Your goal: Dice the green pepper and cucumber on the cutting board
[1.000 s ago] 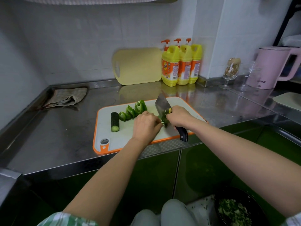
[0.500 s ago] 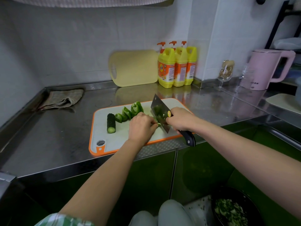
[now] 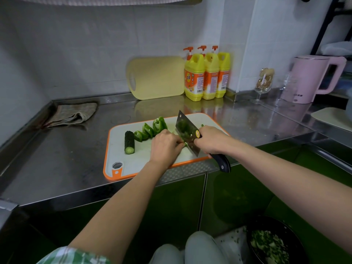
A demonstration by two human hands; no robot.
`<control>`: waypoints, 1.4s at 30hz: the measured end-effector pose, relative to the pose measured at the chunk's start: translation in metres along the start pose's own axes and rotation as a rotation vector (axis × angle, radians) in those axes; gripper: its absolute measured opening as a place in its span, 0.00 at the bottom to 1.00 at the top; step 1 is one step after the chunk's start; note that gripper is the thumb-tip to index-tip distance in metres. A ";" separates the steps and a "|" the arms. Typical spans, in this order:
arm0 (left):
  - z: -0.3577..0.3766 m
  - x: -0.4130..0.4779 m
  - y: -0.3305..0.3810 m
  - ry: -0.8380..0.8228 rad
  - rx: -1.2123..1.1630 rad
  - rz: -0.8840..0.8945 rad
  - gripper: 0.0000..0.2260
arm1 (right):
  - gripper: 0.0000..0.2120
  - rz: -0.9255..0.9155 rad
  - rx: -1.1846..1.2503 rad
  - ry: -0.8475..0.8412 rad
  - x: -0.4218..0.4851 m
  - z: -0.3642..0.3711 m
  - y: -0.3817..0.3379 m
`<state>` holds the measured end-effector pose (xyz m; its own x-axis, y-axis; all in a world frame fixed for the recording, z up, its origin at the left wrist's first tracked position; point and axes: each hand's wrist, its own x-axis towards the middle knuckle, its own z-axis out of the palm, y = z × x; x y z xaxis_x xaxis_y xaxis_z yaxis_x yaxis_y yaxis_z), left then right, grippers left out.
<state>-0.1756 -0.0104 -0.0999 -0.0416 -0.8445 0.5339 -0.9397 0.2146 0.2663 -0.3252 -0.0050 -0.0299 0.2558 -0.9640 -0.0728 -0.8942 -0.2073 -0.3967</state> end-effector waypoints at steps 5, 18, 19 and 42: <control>-0.001 0.000 0.000 -0.009 0.017 0.005 0.08 | 0.05 0.006 -0.005 -0.005 0.001 0.005 -0.005; 0.003 0.001 -0.003 -0.011 0.004 0.005 0.07 | 0.08 0.032 -0.084 -0.053 0.015 0.006 -0.013; 0.003 0.001 -0.003 -0.012 -0.003 0.002 0.07 | 0.08 0.035 -0.073 -0.052 0.016 0.006 -0.013; 0.008 0.006 -0.011 -0.023 0.049 0.127 0.05 | 0.10 0.039 -0.002 -0.044 0.034 0.006 -0.018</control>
<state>-0.1684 -0.0218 -0.1061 -0.1689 -0.8233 0.5419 -0.9416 0.2972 0.1580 -0.2985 -0.0328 -0.0310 0.2365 -0.9631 -0.1285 -0.9044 -0.1699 -0.3914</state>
